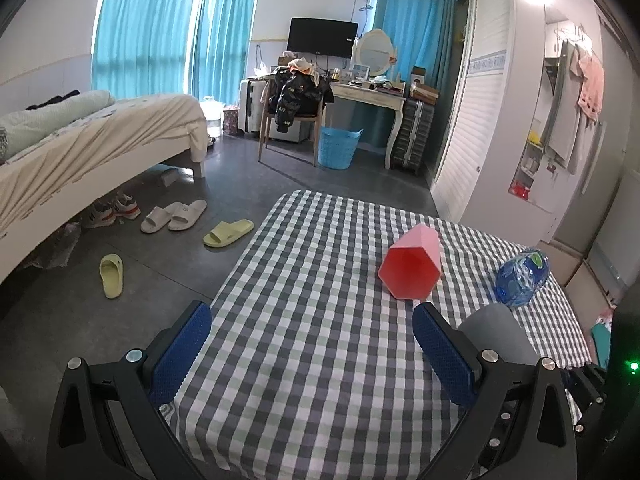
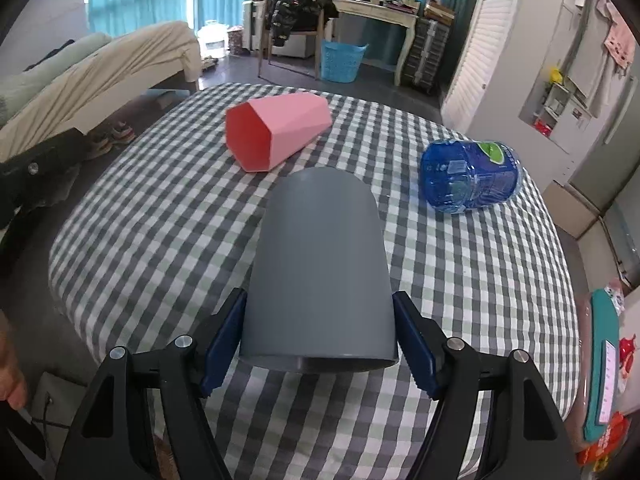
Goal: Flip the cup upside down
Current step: 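Lift the gray cup with the right gripper and rotate it upright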
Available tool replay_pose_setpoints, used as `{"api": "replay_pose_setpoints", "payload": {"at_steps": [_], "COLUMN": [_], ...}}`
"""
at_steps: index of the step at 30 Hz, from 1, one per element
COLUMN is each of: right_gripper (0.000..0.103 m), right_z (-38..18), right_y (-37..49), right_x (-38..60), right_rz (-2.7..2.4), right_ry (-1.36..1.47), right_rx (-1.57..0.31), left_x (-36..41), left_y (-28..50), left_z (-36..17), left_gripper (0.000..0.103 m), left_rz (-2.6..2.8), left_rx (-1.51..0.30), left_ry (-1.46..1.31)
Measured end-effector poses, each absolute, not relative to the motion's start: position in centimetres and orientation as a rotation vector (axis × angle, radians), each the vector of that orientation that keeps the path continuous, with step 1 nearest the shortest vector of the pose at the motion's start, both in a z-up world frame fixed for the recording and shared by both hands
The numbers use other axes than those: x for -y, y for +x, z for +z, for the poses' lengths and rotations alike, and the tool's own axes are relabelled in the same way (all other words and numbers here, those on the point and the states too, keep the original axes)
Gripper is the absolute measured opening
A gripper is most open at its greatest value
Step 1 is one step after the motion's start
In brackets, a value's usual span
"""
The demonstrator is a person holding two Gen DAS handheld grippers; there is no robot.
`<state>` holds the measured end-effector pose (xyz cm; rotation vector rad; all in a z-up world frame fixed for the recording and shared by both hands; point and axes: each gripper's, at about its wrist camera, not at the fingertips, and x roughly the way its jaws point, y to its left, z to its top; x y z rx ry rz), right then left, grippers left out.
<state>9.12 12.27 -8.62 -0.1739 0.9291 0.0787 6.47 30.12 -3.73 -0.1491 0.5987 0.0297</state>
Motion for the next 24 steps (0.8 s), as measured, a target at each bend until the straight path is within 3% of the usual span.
{"api": "replay_pose_setpoints", "payload": {"at_steps": [5, 15, 24], "right_gripper": [0.080, 0.088, 0.088], "right_z": [-6.6, -1.1, -3.3], "right_y": [7.9, 5.3, 7.8], "right_x": [-11.1, -1.2, 6.1], "right_rz": [0.135, 0.094, 0.023], "right_ry": [-0.187, -0.121, 0.011], "right_rx": [-0.879, -0.716, -0.726], "left_x": [-28.2, -19.1, -13.6], "left_y": [6.3, 7.8, 12.2], "left_z": [-2.6, -0.9, -3.0], "left_gripper": [0.103, 0.103, 0.102], "left_rz": [0.057, -0.019, -0.064], "left_rx": [-0.594, -0.650, -0.820], "left_ry": [-0.103, -0.004, 0.020]}}
